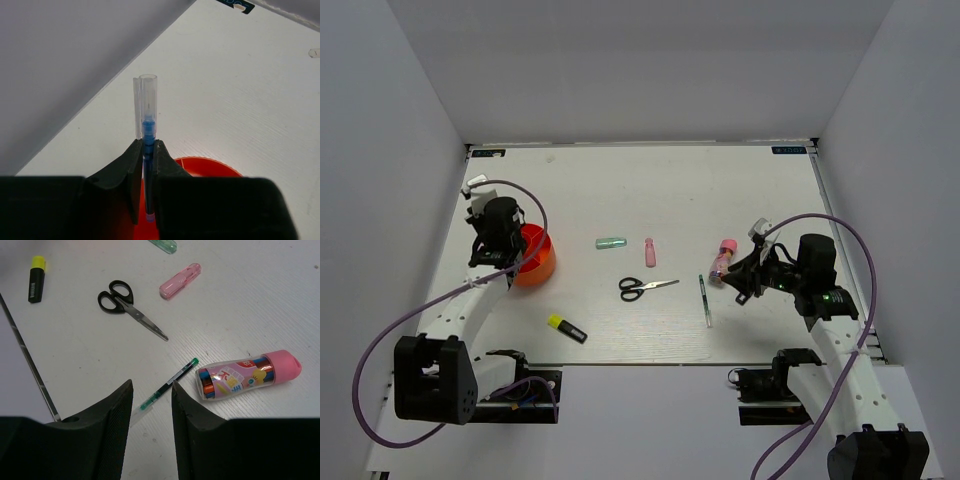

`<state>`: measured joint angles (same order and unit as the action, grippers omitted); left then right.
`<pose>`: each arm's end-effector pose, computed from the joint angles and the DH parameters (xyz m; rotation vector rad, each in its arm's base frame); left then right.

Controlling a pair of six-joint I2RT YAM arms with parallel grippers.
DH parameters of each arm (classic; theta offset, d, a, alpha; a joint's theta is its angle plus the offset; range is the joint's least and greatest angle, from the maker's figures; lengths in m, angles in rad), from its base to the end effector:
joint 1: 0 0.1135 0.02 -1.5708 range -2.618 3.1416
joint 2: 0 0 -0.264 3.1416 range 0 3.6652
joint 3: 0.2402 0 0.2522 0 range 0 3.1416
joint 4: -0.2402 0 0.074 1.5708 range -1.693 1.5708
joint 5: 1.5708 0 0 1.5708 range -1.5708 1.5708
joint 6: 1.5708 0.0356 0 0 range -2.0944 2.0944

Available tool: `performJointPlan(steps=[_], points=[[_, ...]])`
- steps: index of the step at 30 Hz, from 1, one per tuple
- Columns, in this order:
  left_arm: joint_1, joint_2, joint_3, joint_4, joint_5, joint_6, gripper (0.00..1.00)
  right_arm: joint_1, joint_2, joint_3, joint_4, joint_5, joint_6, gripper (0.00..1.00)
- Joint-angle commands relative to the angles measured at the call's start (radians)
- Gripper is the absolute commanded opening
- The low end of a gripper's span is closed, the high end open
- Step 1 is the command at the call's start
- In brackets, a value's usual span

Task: Sort the stationery into containers
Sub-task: Place the pen in the storage box.

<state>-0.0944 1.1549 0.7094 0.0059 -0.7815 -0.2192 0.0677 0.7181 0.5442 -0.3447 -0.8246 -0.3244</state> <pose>0.2513 0.0014 0.2613 -0.6001 1.8220 0.5712 0.1560 0.0368 0.2553 -0.8503 1.7841 0.6885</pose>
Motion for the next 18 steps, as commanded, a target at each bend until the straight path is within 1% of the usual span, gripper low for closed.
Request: performJointPlan(steps=[1, 5, 12, 18], points=[[0.005, -0.006, -0.039, 0.083, 0.030, 0.029, 0.00, 0.003, 0.000, 0.040, -0.005, -0.031, -0.018, 0.40], [0.005, -0.015, -0.096, 0.161, 0.065, 0.030, 0.00, 0.003, 0.004, 0.040, -0.008, -0.034, -0.018, 0.40], [0.005, -0.030, -0.163, 0.258, 0.077, 0.040, 0.00, 0.001, 0.003, 0.040, -0.016, -0.048, -0.021, 0.42], [0.005, -0.072, -0.226, 0.266, 0.093, 0.004, 0.00, 0.003, 0.000, 0.039, -0.016, -0.047, -0.022, 0.42]])
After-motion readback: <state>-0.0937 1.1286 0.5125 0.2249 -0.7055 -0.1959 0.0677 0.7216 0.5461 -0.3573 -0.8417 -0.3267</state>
